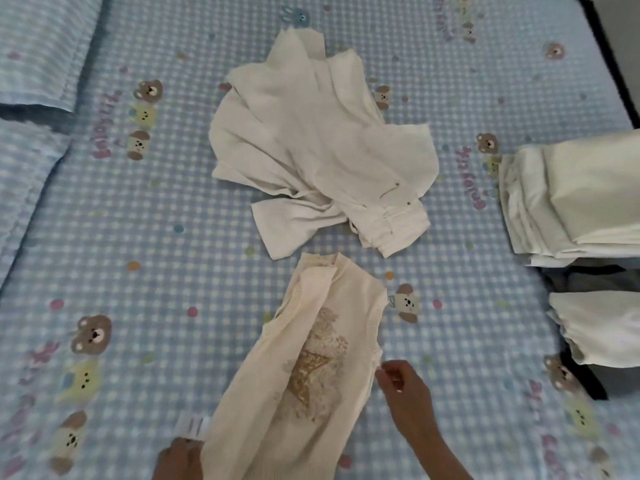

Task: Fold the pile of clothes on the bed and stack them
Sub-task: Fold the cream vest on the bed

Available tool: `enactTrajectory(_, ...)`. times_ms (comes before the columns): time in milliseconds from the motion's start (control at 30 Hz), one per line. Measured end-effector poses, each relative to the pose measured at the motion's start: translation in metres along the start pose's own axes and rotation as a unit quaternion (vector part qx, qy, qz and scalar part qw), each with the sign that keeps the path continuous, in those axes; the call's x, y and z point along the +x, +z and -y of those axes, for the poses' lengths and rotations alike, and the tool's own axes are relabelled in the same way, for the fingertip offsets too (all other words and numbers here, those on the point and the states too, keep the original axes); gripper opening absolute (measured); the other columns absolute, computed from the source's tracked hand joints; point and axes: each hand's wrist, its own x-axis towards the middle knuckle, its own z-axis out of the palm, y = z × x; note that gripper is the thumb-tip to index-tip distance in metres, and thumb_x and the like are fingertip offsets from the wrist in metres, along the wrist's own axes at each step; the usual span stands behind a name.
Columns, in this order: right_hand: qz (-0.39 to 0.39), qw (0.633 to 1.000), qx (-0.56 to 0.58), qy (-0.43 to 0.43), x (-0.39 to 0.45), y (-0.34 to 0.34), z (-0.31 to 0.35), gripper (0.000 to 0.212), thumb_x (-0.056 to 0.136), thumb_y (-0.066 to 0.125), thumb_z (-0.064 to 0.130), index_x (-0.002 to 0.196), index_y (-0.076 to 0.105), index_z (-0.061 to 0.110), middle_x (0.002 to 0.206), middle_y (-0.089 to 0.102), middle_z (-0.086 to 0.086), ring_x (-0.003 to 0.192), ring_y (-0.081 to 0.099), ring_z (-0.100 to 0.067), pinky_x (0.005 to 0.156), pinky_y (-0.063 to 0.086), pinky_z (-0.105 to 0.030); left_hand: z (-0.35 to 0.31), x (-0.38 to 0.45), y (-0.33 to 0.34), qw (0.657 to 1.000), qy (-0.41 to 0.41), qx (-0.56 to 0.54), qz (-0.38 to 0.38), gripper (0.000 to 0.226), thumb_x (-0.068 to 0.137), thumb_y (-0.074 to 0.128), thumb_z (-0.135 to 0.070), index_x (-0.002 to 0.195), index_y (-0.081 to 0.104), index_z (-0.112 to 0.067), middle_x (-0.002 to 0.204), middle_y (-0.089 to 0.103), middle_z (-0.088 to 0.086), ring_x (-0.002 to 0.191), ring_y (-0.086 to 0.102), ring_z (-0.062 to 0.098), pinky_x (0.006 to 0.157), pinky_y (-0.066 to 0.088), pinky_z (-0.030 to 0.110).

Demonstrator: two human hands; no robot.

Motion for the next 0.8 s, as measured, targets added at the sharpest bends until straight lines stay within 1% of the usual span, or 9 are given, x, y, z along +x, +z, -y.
enactTrajectory(100,-0.032,0.997,-0.065,0.020,0.042,0.002,-0.001,0.022,0.090,0.062,0.026,0.107,0.056,0.013,0.084,0.061,0.009,0.078,0.058,-0.008,0.068,0.041,-0.021,-0.017,0.014,0.000,0.991,0.098,0.002,-0.089,0.046,0.084,0.065,-0.021,0.119,0.058,0.008,0.118,0.057,0.032,0.110,0.055,0.044,0.095,0.044,0.050)
enactTrajectory(167,-0.022,0.997,-0.059,0.045,0.055,0.019,-0.005,0.032,0.089,0.064,0.028,0.111,0.053,0.008,0.088,0.058,0.002,0.083,0.057,-0.017,0.073,0.041,-0.026,-0.060,0.023,0.009,0.981,0.174,-0.013,-0.080,0.055,0.080,0.073,-0.021,0.126,0.054,0.002,0.125,0.054,0.024,0.116,0.050,0.039,0.099,0.040,0.047)
enactTrajectory(267,-0.002,0.998,-0.049,0.034,0.064,0.043,-0.010,0.024,0.087,0.066,0.026,0.103,0.053,0.015,0.088,0.058,0.003,0.081,0.056,-0.016,0.069,0.041,-0.026,-0.111,0.055,0.032,0.963,0.265,0.027,-0.041,0.072,0.079,0.074,-0.029,0.139,0.041,-0.009,0.129,0.050,0.008,0.120,0.047,0.029,0.102,0.039,0.042)
enactTrajectory(367,-0.047,0.997,-0.045,0.033,0.073,0.038,-0.014,0.009,0.090,0.059,0.021,0.094,0.056,0.013,0.077,0.058,0.005,0.078,0.058,-0.022,0.061,0.039,-0.027,-0.130,0.085,0.040,0.975,0.224,-0.012,-0.014,0.040,0.087,0.062,-0.017,0.126,0.052,-0.009,0.117,0.060,0.011,0.111,0.055,0.030,0.091,0.043,0.036)
enactTrajectory(467,-0.144,0.989,-0.017,0.040,0.081,0.009,-0.019,0.011,0.091,0.057,0.019,0.096,0.056,0.010,0.075,0.058,0.001,0.076,0.056,-0.025,0.066,0.039,-0.030,-0.117,0.111,0.011,0.978,0.147,-0.108,-0.102,0.008,0.091,0.056,-0.011,0.095,0.059,-0.004,0.091,0.063,0.015,0.092,0.059,0.034,0.072,0.038,0.033)
enactTrajectory(533,-0.165,0.983,0.056,0.057,0.089,-0.007,-0.024,0.019,0.092,0.058,0.024,0.098,0.055,0.007,0.079,0.059,-0.004,0.080,0.058,-0.029,0.068,0.043,-0.035,-0.102,0.127,-0.018,0.977,0.085,-0.159,-0.118,0.012,0.091,0.059,-0.019,0.087,0.054,-0.008,0.079,0.059,0.009,0.080,0.059,0.033,0.067,0.041,0.036)
enactTrajectory(633,-0.069,0.980,0.153,0.106,0.085,-0.011,-0.032,0.042,0.094,0.053,0.038,0.080,0.050,-0.001,0.072,0.051,-0.015,0.068,0.051,-0.029,0.066,0.045,-0.041,-0.079,0.125,-0.034,0.982,0.083,-0.168,0.018,0.024,0.088,0.065,-0.023,0.073,0.054,-0.009,0.066,0.057,0.010,0.062,0.054,0.023,0.059,0.042,0.035)
enactTrajectory(700,-0.006,0.977,0.157,0.141,0.063,0.005,-0.045,0.047,0.093,0.055,0.039,0.085,0.052,-0.008,0.070,0.050,-0.015,0.066,0.051,-0.027,0.064,0.045,-0.040,-0.053,0.110,-0.023,0.982,0.080,-0.135,0.105,0.028,0.082,0.073,-0.019,0.066,0.055,-0.004,0.059,0.060,0.009,0.059,0.056,0.021,0.056,0.040,0.032)
enactTrajectory(800,0.033,0.977,0.125,0.170,0.012,0.039,-0.077,0.042,0.083,0.071,0.024,0.113,0.052,0.000,0.092,0.067,-0.010,0.080,0.064,-0.022,0.070,0.052,-0.038,-0.005,0.076,0.005,0.977,0.037,-0.094,0.185,0.038,0.070,0.083,-0.014,0.100,0.061,-0.007,0.089,0.072,0.008,0.081,0.069,0.025,0.062,0.052,0.034)
